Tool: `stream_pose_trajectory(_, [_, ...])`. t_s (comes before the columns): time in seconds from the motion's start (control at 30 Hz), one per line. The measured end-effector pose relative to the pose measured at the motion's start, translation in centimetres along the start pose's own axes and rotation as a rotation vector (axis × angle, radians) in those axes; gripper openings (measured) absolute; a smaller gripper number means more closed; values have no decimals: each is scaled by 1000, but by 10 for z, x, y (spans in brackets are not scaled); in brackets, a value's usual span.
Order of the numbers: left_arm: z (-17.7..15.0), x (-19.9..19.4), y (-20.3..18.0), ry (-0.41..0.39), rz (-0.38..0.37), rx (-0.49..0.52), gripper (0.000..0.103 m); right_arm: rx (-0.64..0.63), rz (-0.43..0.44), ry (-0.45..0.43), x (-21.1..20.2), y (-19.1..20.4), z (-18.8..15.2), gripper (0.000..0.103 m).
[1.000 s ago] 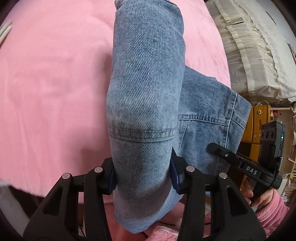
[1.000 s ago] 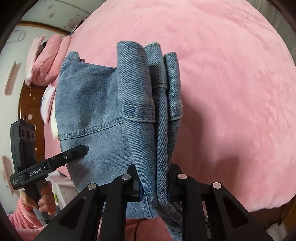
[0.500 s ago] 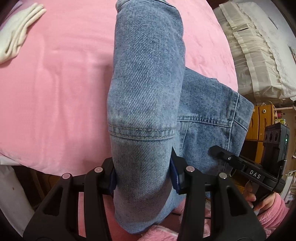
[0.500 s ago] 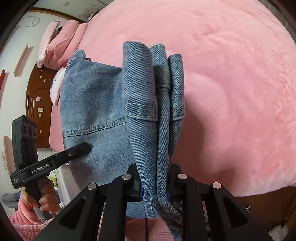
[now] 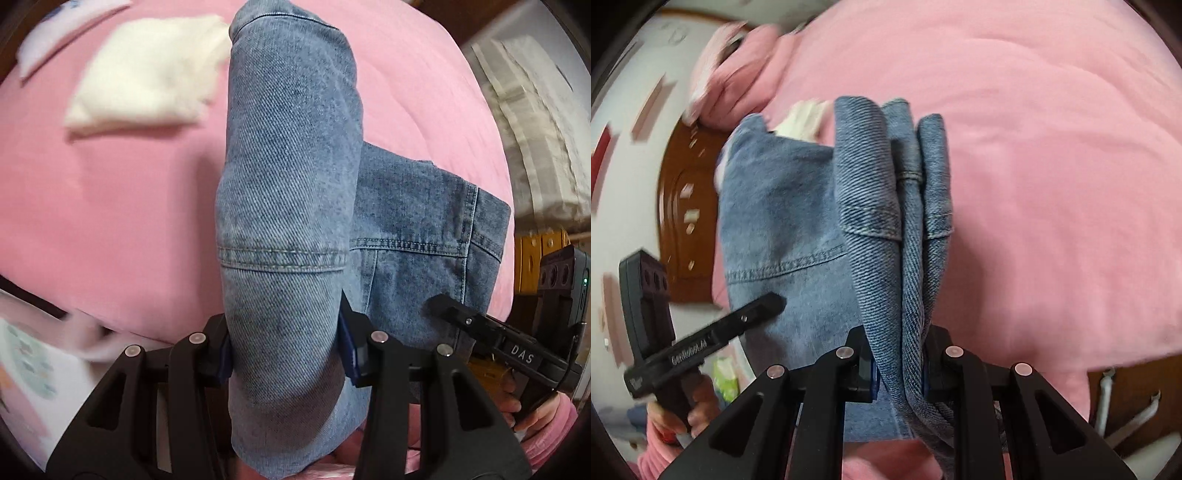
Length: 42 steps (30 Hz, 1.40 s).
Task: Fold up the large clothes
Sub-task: 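Carry the held denim bundle with both tools toward the cream towel, then lower the bundle onto the cream towel and open both tools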
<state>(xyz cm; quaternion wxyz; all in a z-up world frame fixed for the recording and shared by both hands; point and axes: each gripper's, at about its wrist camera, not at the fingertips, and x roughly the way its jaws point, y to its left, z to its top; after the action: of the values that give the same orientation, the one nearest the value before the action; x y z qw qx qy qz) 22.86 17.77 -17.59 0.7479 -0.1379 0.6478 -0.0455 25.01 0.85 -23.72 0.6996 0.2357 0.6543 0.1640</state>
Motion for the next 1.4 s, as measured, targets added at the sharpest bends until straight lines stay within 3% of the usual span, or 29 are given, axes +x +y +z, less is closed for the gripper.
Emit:
stream_pose_trajectory(0.23, [94, -71, 92, -124, 77, -51, 42, -121, 125, 7, 53, 123, 88, 15])
stream_pose_trajectory(0.33, [142, -100, 110, -166, 128, -30, 42, -197, 161, -22, 67, 172, 132, 15])
stream_pose_trajectory(0.57, [254, -129, 180, -188, 194, 61, 42, -150, 300, -96, 103, 221, 227, 15])
stream_pose_trajectory(0.7, [323, -89, 199, -166, 214, 73, 42, -104, 313, -110, 141, 220, 265, 15])
stream_pose_trajectory(0.77, [338, -62, 206, -158, 220, 83, 43, -74, 301, -113, 191, 243, 279, 15])
stream_pose_trajectory(0.9, [362, 20, 229, -81, 275, 85, 45, -38, 233, -103, 244, 230, 302, 15])
stream_pose_trajectory(1.0, [371, 78, 246, 20, 394, 46, 49, -53, 133, -89, 295, 217, 326, 15])
stream_pose_trajectory(1.1, [367, 109, 236, -28, 563, 180, 54, -74, 13, -119, 315, 198, 341, 15])
stream_pose_trajectory(1.17, [363, 120, 227, -87, 649, 277, 77, -69, 64, -133, 317, 185, 345, 15])
stream_pose_trajectory(1.23, [364, 125, 224, -114, 669, 304, 80, -95, 72, -116, 318, 172, 339, 16])
stream_pose_trajectory(1.33, [363, 125, 232, -144, 672, 207, 80, -152, 67, -102, 301, 166, 308, 19])
stream_pose_trajectory(1.4, [358, 124, 243, -169, 678, 81, 80, -188, 40, -103, 287, 167, 289, 34])
